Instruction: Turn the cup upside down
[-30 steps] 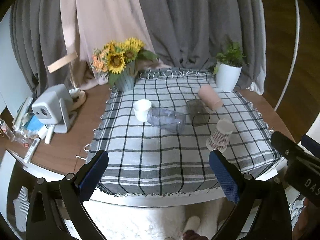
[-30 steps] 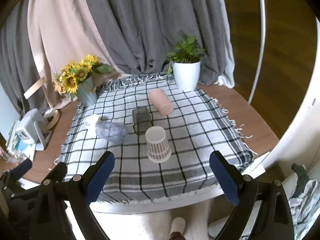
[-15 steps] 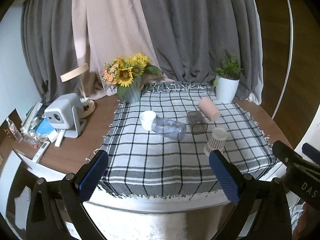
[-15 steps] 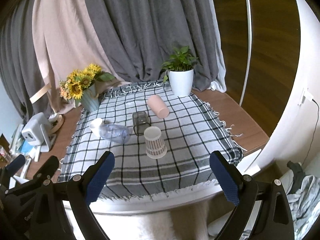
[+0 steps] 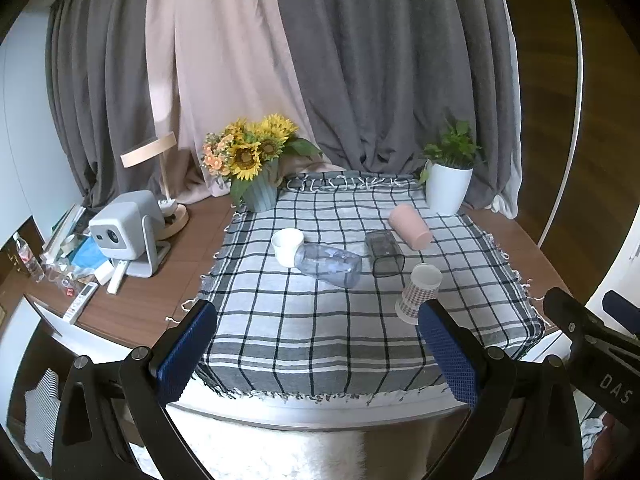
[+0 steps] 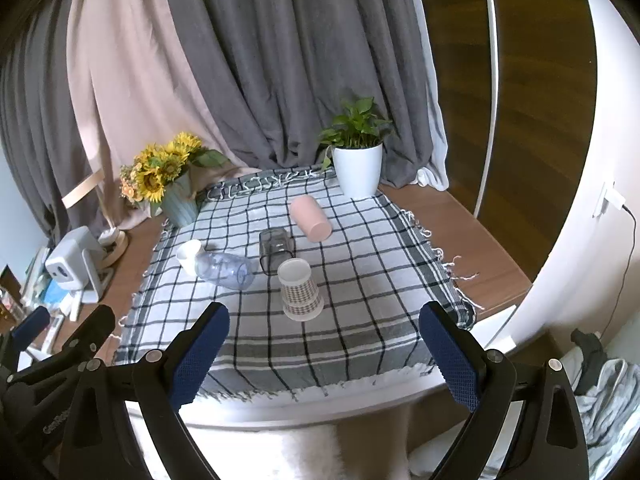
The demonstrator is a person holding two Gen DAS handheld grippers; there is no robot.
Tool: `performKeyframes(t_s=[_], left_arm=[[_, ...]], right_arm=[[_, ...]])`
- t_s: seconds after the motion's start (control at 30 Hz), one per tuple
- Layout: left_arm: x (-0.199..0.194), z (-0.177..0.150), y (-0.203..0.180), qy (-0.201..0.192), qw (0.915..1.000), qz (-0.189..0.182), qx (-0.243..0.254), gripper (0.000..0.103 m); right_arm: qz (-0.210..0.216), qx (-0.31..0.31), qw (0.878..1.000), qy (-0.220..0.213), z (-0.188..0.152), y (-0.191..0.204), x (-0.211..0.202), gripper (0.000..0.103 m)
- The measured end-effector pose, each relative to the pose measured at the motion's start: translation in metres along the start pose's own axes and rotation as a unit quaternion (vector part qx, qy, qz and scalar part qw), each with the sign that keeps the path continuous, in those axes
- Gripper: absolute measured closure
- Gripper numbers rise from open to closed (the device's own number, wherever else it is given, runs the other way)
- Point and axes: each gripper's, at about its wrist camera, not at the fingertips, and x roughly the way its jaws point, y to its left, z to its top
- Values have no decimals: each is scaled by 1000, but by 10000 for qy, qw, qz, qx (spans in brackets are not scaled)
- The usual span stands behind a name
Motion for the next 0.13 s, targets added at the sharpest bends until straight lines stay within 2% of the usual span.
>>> performKeyframes(t_s=[0.13], left_arm=[[-2,0,-1,-36,10000,7,9,0]], right_arm=[[3,6,10000,5,0,0,0,7]])
